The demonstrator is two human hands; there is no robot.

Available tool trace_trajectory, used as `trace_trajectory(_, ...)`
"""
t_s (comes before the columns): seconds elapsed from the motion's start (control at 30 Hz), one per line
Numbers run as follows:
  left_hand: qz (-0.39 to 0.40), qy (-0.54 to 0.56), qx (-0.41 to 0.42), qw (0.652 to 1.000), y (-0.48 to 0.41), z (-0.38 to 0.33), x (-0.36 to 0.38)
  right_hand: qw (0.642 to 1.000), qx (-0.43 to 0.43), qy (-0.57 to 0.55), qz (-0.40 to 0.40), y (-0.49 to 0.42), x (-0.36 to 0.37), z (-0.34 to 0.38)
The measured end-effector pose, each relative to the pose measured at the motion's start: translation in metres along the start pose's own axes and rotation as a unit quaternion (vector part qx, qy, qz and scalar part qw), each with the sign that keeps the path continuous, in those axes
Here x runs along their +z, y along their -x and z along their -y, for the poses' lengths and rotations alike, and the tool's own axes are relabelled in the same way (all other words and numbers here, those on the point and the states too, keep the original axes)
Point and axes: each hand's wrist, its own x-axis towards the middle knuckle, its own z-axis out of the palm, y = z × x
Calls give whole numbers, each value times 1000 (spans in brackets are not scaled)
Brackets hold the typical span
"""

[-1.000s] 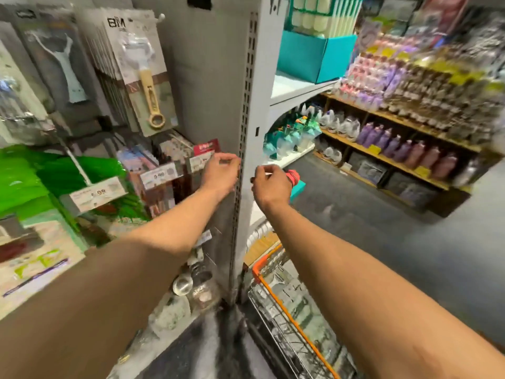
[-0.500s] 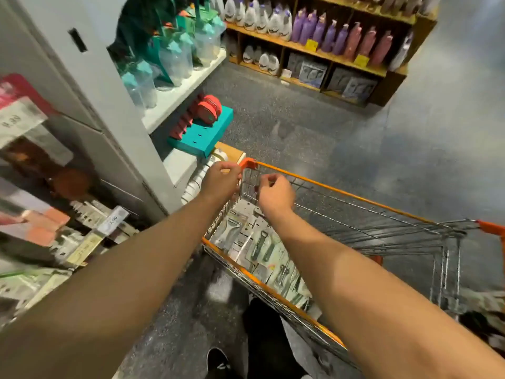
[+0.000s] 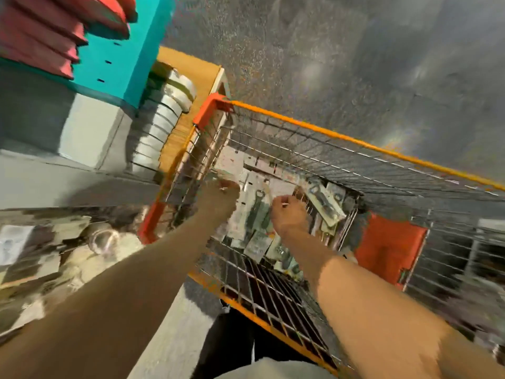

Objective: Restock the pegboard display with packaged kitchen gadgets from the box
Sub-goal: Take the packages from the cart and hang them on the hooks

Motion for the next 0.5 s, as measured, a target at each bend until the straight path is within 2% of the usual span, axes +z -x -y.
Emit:
trace_trajectory(0.07, 18, -32, -11, 999, -18, 16, 15, 999, 14, 31, 14, -17, 7, -20)
trace_trajectory(0.13, 44, -123, -9, 991, -49, 38, 32, 997, 38, 57, 27, -44, 26, -42)
trace_trajectory(0.23, 55, -214, 8, 975, -67, 53, 47, 995, 87, 42, 37, -65, 43, -64)
trace_trajectory(0.37, 60, -367, 67, 926, -91, 57, 71, 993, 105, 44, 27, -95, 53, -75)
trace_trajectory(0.5, 65, -382, 96, 917, -117, 58, 93, 994, 89, 66, 0, -122, 68, -83)
